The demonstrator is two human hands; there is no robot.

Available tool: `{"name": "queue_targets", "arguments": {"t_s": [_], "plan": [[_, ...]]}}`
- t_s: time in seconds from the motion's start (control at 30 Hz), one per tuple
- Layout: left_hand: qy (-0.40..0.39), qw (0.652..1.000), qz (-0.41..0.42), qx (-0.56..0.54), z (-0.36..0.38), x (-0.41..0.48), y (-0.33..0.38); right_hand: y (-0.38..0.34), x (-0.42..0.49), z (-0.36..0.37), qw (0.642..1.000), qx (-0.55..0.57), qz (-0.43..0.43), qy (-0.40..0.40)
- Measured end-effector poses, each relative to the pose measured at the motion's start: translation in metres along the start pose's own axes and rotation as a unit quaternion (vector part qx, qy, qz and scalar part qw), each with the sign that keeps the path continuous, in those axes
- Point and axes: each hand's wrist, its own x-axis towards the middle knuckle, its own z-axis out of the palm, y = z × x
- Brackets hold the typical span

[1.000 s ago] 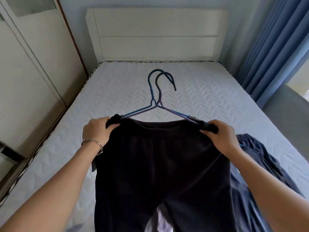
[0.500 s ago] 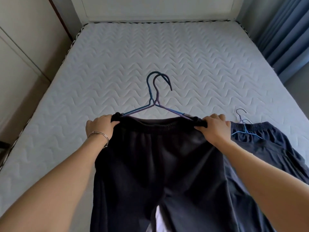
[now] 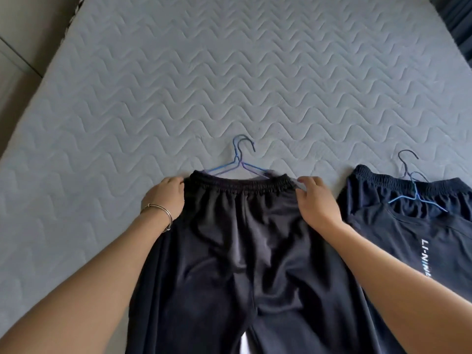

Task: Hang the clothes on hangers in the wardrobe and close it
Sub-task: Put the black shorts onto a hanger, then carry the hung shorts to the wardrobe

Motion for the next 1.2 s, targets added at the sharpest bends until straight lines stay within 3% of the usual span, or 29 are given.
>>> {"name": "queue_targets", "arguments": {"t_s": [0.2, 0.47, 0.6, 0.73, 0.87, 0.97, 1.1, 1.2], "plan": [[-0.157, 0.983, 0.026, 0.088, 0.098, -0.007, -0.032, 0.011, 0.014, 0.064, 0.993, -0.061, -0.021, -0.095], [-0.184, 0.975, 0.014, 0.121, 0.161, 0.015, -0.042, -0.028, 0.088, 0.11, 0.995, -0.021, -0.04, -0.094], [-0.101, 0.988, 0.015, 0.115, 0.181, 0.013, -0.046, -0.046, 0.114, 0.135, 0.989, -0.044, -0.045, -0.135], [-0.106, 0.991, 0.012, 0.08, 0.189, 0.016, -0.051, -0.051, 0.123, 0.144, 0.991, -0.06, -0.028, -0.115], [-0.124, 0.989, 0.017, 0.076, 0.182, 0.014, -0.046, -0.058, 0.119, 0.122, 0.996, 0.048, -0.034, -0.06], [-0.166, 0.981, -0.005, 0.1, 0.163, 0.013, -0.041, -0.07, 0.097, 0.099, 0.991, 0.09, -0.071, -0.071], [-0.212, 0.977, -0.029, 0.011, 0.111, -0.002, -0.021, -0.091, 0.057, 0.062, 0.985, 0.127, -0.095, -0.072], [-0.122, 0.992, 0.019, -0.019, 0.067, -0.031, -0.005, -0.112, 0.03, 0.015, 0.98, 0.17, -0.09, -0.045]]}}
